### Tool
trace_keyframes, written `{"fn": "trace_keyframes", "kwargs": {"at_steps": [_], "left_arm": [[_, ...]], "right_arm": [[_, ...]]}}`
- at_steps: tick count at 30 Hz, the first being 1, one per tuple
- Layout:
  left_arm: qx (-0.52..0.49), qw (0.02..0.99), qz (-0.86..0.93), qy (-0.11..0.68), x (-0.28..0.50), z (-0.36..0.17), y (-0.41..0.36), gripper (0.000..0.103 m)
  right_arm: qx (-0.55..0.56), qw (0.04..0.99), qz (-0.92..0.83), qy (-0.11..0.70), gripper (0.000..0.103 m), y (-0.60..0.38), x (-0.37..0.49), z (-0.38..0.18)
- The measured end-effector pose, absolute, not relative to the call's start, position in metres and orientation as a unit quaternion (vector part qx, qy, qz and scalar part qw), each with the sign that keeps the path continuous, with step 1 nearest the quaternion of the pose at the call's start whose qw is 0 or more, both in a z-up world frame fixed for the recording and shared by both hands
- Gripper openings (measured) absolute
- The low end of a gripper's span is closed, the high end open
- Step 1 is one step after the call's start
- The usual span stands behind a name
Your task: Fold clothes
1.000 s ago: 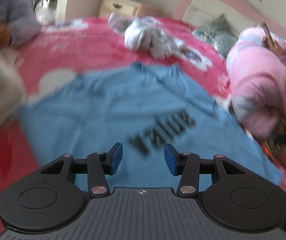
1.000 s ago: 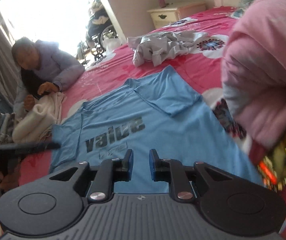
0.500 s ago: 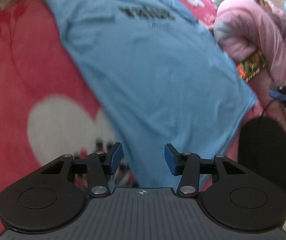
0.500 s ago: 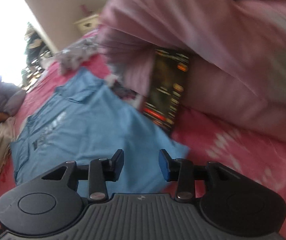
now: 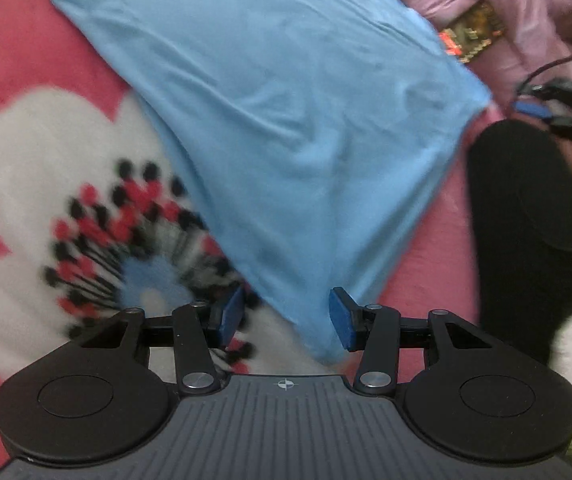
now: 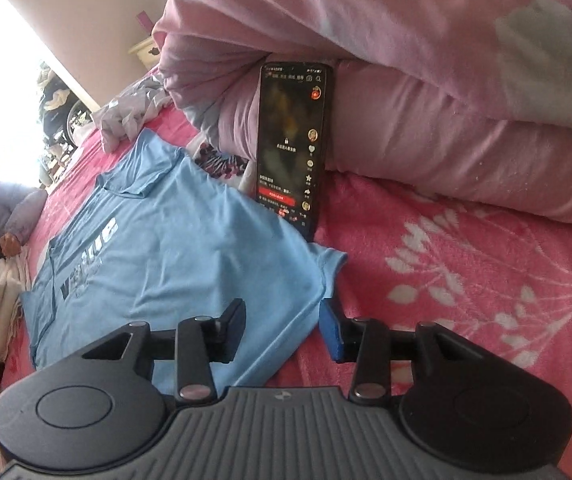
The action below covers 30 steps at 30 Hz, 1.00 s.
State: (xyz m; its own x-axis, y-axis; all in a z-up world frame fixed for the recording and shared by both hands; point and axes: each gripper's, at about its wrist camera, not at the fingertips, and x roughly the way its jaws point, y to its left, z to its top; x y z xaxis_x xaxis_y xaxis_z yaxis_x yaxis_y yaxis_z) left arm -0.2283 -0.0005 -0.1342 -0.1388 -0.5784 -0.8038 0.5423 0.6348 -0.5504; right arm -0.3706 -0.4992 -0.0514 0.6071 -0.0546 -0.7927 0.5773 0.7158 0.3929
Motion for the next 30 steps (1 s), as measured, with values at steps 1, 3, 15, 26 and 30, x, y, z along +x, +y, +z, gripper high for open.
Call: {"fn": "trace_keyframes", "kwargs": {"at_steps": [1, 3, 15, 26, 30], "left_arm": [[-0.041, 0.630, -0.447, 0.633, -0.228, -0.140, 0.001, 0.047], [-0.080, 0.609, -0.454, 0.646, -0.226, -0.151, 0.005, 0.047], [-0.154, 0.621, -0.422, 0.642, -0.219, -0.153, 0.026, 0.045], [-0.151, 0.623, -0.420, 0.642, -0.215, -0.151, 0.029, 0.046], [-0.156, 0.631, -0.410, 0.640, -0.213, -0.151, 0.031, 0.046]], "right_arm": [[0.327, 0.834, -0.189, 0.403, 0.043, -0.499, -0.370, -0.053], [0.329, 0.832, -0.191, 0.403, 0.043, -0.501, -0.370, -0.056], [0.286, 0.850, -0.178, 0.405, 0.043, -0.538, -0.327, -0.080], [0.291, 0.828, -0.135, 0.460, 0.043, -0.555, -0.300, -0.112], [0.303, 0.823, -0.117, 0.466, 0.042, -0.554, -0.310, -0.108]]}}
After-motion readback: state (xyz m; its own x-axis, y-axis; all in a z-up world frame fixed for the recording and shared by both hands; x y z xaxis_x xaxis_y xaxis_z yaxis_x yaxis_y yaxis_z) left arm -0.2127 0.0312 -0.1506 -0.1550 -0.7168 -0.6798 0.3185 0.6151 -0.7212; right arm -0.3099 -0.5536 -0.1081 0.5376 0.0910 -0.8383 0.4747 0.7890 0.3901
